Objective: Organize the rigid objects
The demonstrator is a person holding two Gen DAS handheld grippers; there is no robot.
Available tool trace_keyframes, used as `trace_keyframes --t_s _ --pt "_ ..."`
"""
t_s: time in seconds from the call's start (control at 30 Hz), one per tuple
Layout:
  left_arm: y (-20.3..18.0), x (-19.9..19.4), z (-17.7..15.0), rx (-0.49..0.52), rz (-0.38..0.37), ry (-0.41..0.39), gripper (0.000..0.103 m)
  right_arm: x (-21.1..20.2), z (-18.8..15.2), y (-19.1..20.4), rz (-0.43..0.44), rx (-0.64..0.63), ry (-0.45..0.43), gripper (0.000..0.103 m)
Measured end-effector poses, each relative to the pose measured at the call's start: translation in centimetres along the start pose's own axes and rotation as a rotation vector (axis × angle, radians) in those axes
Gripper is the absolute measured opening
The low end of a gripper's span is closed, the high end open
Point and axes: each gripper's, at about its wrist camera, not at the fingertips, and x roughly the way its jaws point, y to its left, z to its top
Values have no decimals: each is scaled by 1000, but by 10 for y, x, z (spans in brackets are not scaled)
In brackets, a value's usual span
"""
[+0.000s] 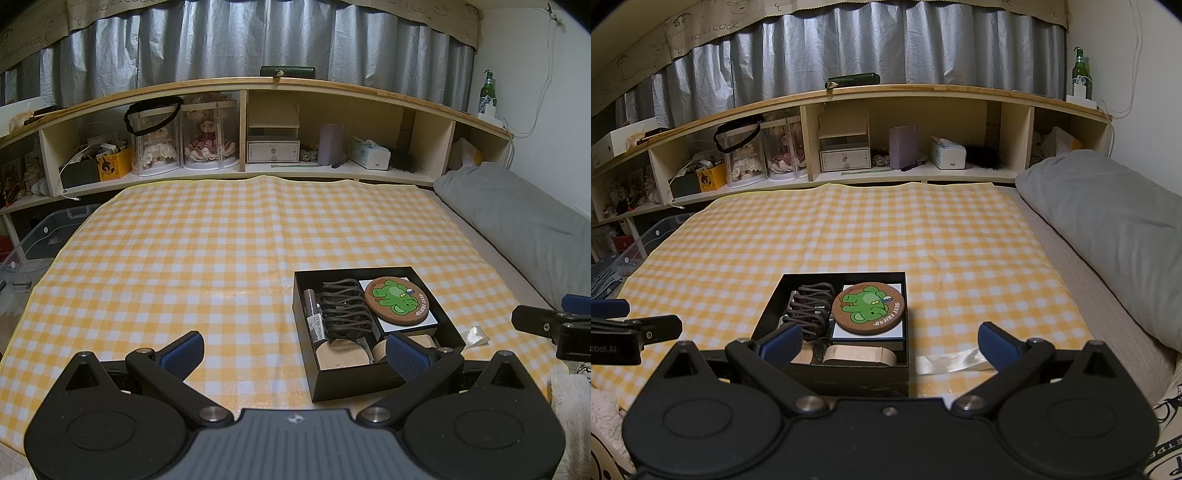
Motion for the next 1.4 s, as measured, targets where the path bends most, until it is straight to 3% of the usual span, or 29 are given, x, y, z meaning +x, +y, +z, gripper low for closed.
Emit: trace_keyframes --t_s 1.4 --pt "2 0 0 1 0 1 103 2 -1 -6 -6 10 1 102"
